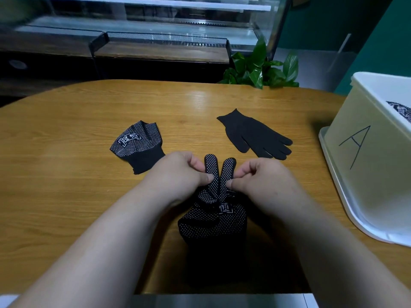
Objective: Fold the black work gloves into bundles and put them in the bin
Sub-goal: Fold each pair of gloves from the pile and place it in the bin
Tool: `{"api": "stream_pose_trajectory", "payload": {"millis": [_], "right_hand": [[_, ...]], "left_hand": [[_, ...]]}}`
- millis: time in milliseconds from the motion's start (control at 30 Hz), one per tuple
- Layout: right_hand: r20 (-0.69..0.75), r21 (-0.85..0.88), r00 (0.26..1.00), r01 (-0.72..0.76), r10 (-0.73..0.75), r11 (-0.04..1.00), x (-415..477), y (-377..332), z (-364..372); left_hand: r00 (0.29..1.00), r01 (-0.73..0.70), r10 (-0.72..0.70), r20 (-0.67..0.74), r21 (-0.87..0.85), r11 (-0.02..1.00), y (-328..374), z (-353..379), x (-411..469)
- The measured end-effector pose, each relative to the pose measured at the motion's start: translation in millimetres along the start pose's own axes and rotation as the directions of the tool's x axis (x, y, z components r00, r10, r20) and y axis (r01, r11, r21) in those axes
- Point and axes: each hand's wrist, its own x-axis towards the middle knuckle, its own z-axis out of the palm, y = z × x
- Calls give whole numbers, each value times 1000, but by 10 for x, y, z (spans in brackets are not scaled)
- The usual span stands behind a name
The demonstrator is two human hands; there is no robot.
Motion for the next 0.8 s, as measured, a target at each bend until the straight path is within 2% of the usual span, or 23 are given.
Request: {"api": "stream_pose_trajectory", "payload": {"millis": [200,367,433,500,600,733,800], "right_hand": [[22,286,999,31,-39,958,-53,-20,26],[91,377,983,116,-161,919,-167,12,-67],[94,326,968,191,-232,926,-246,27,-120],[83,204,956,260,-281,944,-296,75,-158],[152,35,931,331,-333,943,-339,148,-193],[195,-157,834,546,-516,823,-364,210,-210],[236,-231,802,595,-549,770,-371,242,-222]], "left_hand": [[996,-25,49,72,-301,953,-55,20,-70],[982,-116,168,88,-422,899,-127,19,-196],[967,-174,233,107,-395,902,-164,3,-289],[955,-237,281,93,-331,913,-212,-17,-361],[926,-352,370,72,-186,917,-301,-55,-426],[819,-568,564,108,8,823,-425,-57,-427],[769,-636,621,147,90,766,-494,-56,-418]]}}
